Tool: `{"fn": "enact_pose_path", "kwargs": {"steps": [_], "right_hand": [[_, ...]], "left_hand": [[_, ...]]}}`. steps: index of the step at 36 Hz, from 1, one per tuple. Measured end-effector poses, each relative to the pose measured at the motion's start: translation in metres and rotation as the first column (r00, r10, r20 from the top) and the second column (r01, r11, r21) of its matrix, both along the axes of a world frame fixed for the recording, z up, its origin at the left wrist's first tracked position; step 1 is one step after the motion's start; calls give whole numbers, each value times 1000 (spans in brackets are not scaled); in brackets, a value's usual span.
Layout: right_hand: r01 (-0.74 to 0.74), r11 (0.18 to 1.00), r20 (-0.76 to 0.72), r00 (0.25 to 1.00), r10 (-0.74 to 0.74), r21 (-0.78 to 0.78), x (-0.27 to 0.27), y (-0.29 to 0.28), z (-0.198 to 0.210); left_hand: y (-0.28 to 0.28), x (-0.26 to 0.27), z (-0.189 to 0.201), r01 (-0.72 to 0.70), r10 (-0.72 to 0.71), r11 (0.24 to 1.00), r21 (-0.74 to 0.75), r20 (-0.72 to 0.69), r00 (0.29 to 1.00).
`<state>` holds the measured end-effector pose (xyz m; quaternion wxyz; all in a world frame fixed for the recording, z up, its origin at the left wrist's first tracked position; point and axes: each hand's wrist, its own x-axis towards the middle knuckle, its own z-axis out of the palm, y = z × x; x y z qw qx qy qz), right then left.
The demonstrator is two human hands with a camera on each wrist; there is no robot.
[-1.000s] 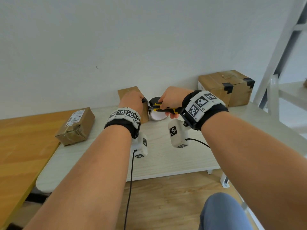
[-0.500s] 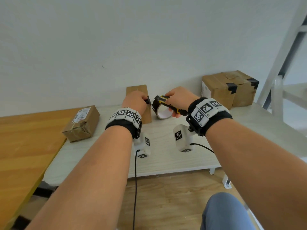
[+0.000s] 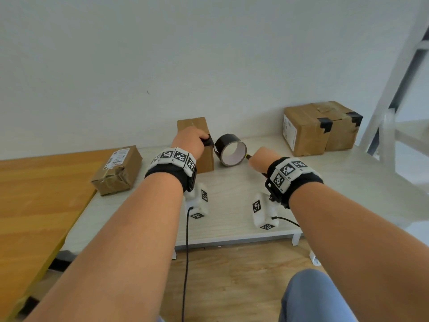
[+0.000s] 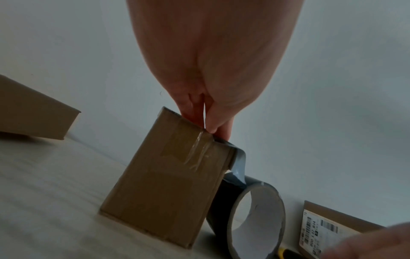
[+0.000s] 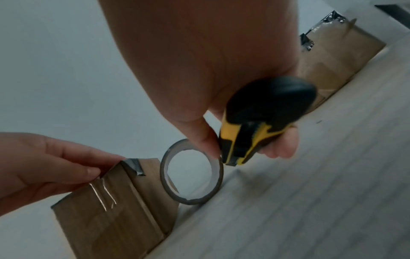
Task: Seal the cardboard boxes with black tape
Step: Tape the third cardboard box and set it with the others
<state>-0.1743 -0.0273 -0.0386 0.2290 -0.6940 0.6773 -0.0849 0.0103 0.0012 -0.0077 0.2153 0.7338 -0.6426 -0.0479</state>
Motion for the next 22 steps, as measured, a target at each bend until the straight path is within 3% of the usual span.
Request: {"fn": "enact_pose_path", "kwargs": {"steps": [10,14,18,22], "right_hand": [[-46,994,-103,993,55,94,6,-2,-3],[-60,998,-110,992,63,37,8,-3,-4],[-40,989,-18,999,38,-144,14,-3,5],[-40,966,200,975,93,-257,30,2,18]], "left_hand": [[0,6,-4,41,-36,998,-51,90,995],[2,4,-5,30,-18,992,-120,100,995],[5,5,-4,35,-20,991,-129,118,993],[11,9,0,57,-44,992,-108,120,992]]}}
